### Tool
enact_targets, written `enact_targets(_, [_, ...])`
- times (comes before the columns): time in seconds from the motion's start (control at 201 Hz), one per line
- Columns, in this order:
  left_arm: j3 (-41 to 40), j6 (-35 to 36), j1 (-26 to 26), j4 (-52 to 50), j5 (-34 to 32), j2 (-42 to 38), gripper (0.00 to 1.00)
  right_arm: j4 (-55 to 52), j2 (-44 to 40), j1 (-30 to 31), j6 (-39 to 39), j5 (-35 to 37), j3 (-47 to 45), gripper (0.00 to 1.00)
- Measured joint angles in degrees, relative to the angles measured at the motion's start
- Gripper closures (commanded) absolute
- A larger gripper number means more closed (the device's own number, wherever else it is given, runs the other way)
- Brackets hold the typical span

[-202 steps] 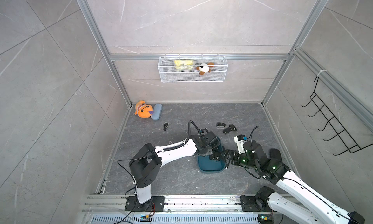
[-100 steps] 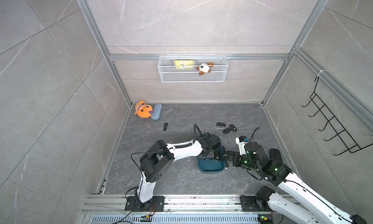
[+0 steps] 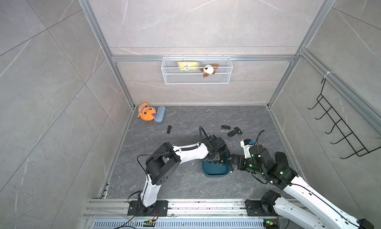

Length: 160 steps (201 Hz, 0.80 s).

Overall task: Place the car key into the storage box
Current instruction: Place the car key in the storage box.

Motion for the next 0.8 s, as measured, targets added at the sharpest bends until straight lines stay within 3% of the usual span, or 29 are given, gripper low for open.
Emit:
enact_targets(0.448, [0.52,0.02,0.00,0.07,0.22,0.31,0.54,0.02,0.02,0.00,0.00,0.02,-0.04,0.01])
enact_targets(0.796, [0.50,-0.26,0.02,-1.05,-0.31,-2.43,0.43,0.04,3.30,0.00,-0.02,2.14,0.24,0.01])
